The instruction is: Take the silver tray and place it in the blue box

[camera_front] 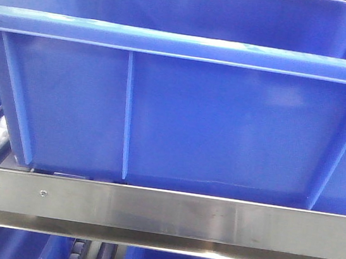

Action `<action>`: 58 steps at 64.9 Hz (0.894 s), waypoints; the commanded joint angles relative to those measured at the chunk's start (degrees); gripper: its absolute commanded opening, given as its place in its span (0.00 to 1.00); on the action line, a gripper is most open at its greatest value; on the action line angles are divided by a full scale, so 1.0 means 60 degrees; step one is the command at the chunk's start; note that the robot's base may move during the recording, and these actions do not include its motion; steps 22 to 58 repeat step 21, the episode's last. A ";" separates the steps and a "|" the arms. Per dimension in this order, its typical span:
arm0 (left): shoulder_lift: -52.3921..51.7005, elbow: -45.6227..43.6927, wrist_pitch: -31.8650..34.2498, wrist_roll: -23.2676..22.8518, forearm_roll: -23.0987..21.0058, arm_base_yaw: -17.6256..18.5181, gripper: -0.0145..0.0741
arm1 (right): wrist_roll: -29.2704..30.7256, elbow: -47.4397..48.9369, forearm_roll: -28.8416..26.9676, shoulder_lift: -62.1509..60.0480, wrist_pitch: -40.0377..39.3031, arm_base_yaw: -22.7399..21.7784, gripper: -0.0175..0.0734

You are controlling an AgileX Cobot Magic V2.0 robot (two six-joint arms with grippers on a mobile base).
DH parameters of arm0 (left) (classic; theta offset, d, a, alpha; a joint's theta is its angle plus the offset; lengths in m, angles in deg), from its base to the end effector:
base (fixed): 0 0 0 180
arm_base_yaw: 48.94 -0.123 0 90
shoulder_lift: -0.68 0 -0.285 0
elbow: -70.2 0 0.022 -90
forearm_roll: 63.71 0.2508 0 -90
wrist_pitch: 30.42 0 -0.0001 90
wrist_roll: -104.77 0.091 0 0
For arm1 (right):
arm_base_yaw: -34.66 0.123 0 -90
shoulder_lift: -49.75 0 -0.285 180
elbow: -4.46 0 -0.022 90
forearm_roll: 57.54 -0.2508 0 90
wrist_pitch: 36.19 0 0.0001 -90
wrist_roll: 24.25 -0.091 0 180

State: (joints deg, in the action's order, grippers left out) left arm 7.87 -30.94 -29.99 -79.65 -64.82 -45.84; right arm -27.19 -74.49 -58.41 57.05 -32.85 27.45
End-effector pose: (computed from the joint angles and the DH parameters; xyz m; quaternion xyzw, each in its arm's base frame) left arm 0.0566 -0.0031 0.2047 -0.0145 0.6794 -0.0551 0.7315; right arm 0.0567 -0.0071 0.1981 0.0673 0.7013 -0.0207 0.7093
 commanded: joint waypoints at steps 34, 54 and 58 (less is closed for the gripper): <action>-0.0128 -0.0024 0.0776 0.0018 -0.0056 -0.0009 0.05 | 0.0076 -0.0030 -0.0025 -0.0211 -0.0922 -0.0070 0.25; -0.0128 -0.0024 0.0776 0.0018 -0.0056 -0.0009 0.05 | 0.0076 -0.0030 -0.0025 -0.0211 -0.0922 -0.0070 0.25; -0.0128 -0.0024 0.0776 0.0018 -0.0056 -0.0009 0.05 | 0.0076 -0.0030 -0.0025 -0.0211 -0.0922 -0.0070 0.25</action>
